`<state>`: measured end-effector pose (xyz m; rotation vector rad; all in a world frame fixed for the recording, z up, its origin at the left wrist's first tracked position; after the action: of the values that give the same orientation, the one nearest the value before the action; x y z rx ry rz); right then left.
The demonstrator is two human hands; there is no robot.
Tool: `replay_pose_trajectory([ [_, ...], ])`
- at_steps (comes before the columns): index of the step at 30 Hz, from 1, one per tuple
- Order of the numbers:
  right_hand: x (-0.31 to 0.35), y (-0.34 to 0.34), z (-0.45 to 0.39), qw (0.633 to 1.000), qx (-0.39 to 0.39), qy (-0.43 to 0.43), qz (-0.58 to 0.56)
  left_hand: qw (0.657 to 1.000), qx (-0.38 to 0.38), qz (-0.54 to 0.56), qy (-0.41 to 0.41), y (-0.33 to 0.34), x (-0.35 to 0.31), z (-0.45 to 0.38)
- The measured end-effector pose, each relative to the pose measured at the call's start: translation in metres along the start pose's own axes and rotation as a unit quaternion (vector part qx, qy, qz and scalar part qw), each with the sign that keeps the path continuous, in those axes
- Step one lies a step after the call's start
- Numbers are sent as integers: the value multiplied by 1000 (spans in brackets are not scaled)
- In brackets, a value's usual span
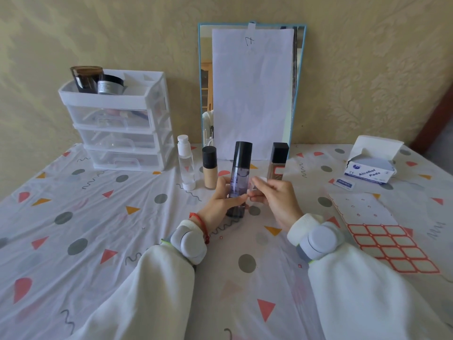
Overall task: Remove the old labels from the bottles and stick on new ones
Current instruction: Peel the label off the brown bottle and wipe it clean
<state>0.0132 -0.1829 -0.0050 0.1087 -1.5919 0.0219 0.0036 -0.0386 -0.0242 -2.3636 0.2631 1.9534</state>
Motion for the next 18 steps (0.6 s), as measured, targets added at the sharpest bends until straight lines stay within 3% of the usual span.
replay_pose_trajectory([
  [4,1,-14,-2,993,-32,-12,111,998,-49,21,17,-6,-1,0],
  [8,-5,-12,-2,965,48,26,256,995,-74,-26,57,-6,-9,3],
  [11,-13,-4,-1,953,80,67,285,992,-88,-41,79,-6,-15,5],
  [14,-13,-3,-1,931,66,34,357,991,-89,-47,87,-5,-18,5],
  [18,-15,-5,-2,926,64,31,372,990,-78,-70,93,-4,-19,5],
])
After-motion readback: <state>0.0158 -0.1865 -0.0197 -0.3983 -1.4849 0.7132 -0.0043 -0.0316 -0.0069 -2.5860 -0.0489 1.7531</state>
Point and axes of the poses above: each hand's wrist, its own z-axis away from the middle knuckle, its own y-axis out of the palm, x = y × z, the point moved 4 cm from there along -z, towards the middle knuckle, and after that the axes turned 6 degrees about y, right-handed, at the moved point
